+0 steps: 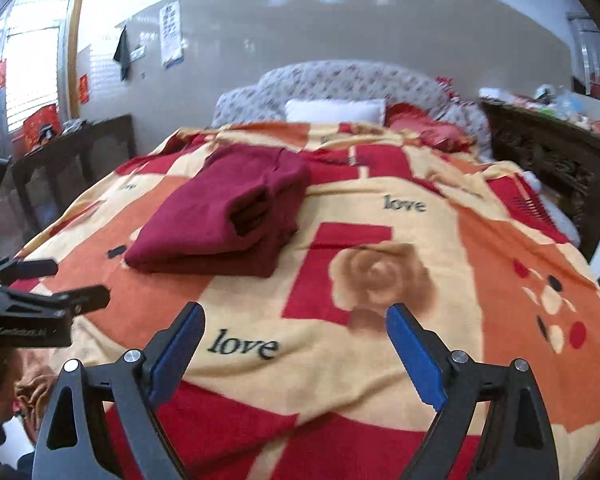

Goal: Fold small clothes

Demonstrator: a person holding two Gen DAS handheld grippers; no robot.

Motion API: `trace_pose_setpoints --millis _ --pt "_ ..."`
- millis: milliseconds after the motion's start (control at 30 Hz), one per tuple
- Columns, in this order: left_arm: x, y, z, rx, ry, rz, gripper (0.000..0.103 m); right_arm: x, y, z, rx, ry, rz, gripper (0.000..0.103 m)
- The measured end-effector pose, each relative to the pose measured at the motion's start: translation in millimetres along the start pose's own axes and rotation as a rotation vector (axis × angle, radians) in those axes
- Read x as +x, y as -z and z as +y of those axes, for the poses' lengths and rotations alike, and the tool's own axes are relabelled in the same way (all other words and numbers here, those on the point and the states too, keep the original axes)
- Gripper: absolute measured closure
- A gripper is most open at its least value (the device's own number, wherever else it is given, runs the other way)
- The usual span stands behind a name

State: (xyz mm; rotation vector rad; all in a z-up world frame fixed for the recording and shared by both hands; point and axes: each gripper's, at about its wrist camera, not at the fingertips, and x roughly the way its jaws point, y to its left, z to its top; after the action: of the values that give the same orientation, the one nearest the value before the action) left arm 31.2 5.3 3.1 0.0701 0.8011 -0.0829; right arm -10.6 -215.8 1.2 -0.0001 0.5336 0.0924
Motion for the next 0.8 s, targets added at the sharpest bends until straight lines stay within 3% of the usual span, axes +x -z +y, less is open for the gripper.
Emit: trace_pose_setpoints --millis 167,267,333,800 --pt "-9 3 -7 0.028 0.000 -0.024 0.000 -5 20 15 -0.066 0.048 -0.009 0.008" --pt "-9 5 -10 0.030 0.003 -0.014 0.000 -19 22 25 -0.118 0.094 -0.090 0.008" --pt "-12 6 -12 0.043 -0.005 -0.029 0.000 -18 24 30 -0.147 0.104 -0.093 0.008" --pt "-12 9 -14 0.033 0.021 -0.027 0.000 -17 24 21 -0.098 0.081 -0.080 0.007"
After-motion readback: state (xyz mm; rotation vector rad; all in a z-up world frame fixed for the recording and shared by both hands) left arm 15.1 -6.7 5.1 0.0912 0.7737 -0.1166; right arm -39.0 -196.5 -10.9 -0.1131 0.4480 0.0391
